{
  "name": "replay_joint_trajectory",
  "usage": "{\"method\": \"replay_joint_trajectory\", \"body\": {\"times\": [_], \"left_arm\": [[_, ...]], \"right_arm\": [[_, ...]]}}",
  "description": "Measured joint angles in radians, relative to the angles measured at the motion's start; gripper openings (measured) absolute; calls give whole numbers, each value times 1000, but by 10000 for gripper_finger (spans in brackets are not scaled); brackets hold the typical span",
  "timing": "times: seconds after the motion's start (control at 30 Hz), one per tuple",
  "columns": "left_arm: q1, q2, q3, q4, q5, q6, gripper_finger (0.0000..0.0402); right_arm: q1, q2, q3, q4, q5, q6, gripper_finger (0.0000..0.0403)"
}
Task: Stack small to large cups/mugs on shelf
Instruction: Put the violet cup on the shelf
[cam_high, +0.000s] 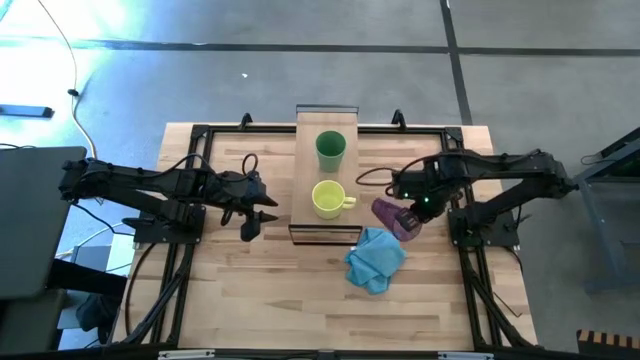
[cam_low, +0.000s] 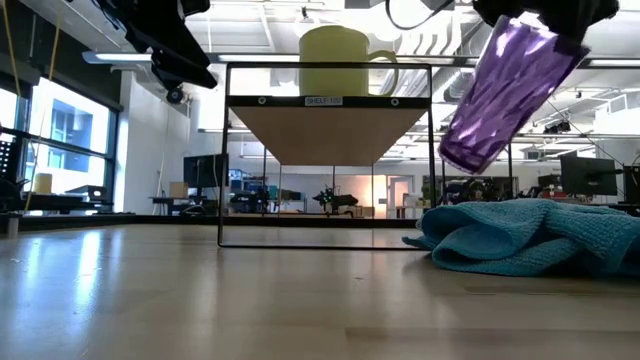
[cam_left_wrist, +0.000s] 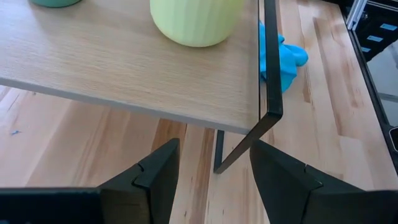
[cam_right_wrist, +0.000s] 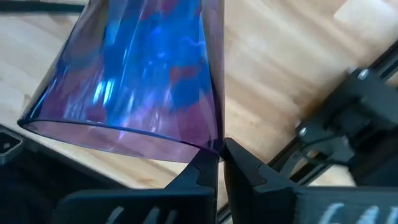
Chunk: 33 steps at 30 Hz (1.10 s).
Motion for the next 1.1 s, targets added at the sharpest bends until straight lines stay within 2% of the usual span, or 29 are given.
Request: {"method": "replay_joint_trajectory", "body": {"times": [0.27,0.47,0.77,0.93,1.1], "left_arm": [[0,0,0,4,-1,8,184],[0,0,0,5,-3,21,184],[0,0,0,4,0,26,184],[0,0,0,4,0,26,184],[0,0,0,4,0,26,184]], "right_arm": [[88,56,0,0,-109,143,0],[153,66,0,0,-149,284,0],[252,66,0,5,-308,484,0],[305,66,0,74,-393,571,0],[350,71,0,155,-407,654,0]]}}
